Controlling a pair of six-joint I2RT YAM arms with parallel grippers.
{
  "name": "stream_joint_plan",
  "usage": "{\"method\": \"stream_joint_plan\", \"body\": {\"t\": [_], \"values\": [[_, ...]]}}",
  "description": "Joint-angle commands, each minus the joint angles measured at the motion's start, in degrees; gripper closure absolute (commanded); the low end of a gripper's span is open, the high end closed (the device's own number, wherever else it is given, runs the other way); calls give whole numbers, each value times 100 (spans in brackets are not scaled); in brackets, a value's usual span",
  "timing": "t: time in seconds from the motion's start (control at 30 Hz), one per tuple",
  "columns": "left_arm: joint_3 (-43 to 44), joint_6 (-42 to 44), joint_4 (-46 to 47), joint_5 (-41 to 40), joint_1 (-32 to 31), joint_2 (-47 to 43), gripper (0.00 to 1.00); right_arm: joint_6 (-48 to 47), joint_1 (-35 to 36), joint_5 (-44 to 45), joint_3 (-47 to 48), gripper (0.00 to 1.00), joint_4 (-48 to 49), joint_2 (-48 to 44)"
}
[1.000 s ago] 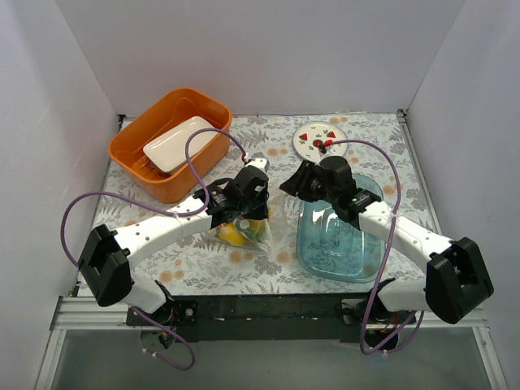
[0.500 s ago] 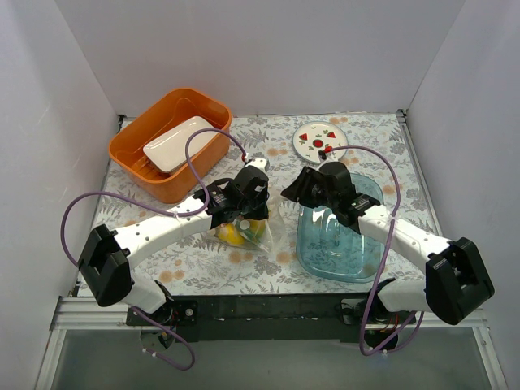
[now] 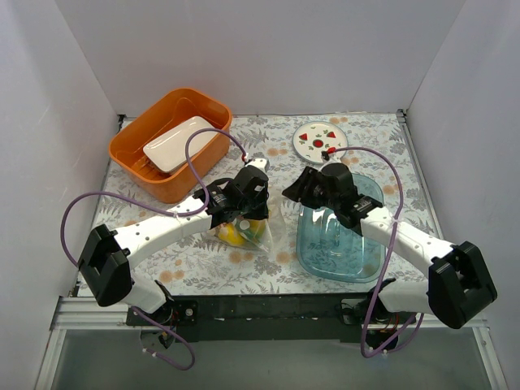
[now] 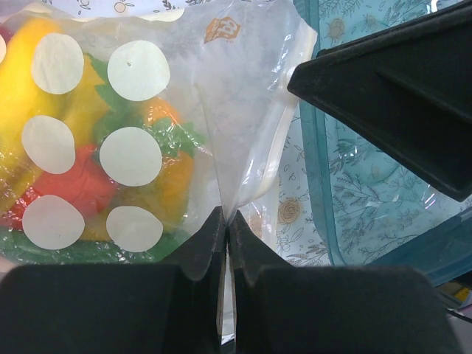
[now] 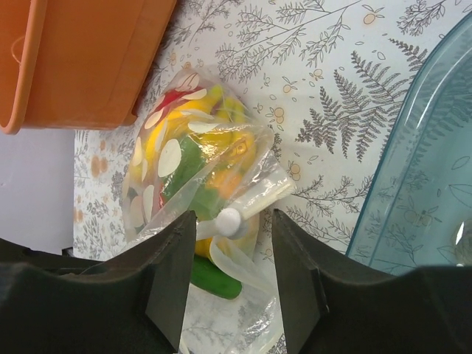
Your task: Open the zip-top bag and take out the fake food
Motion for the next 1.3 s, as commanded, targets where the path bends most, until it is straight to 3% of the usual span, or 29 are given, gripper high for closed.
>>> {"method": "stream_joint_plan", "body": {"t": [0.0,0.67,0.87,1.0,1.27], "values": [[-12,51,90,51,36,-140,100,22,-45,161,-57,46,-79,-298],[-65,42,231,201,27,-113,100,944,-36,-358,-311,49,677,79],[-144,25,266,209,27,-113,100,980,-36,-323,-224,66,756,167],[-223,25,266,210,27,-166,100,831,-53,-192,-31,82,599,211],[-451,-37,196,166,27,-403,100,374,-273,160,312,82,185,343]]}}
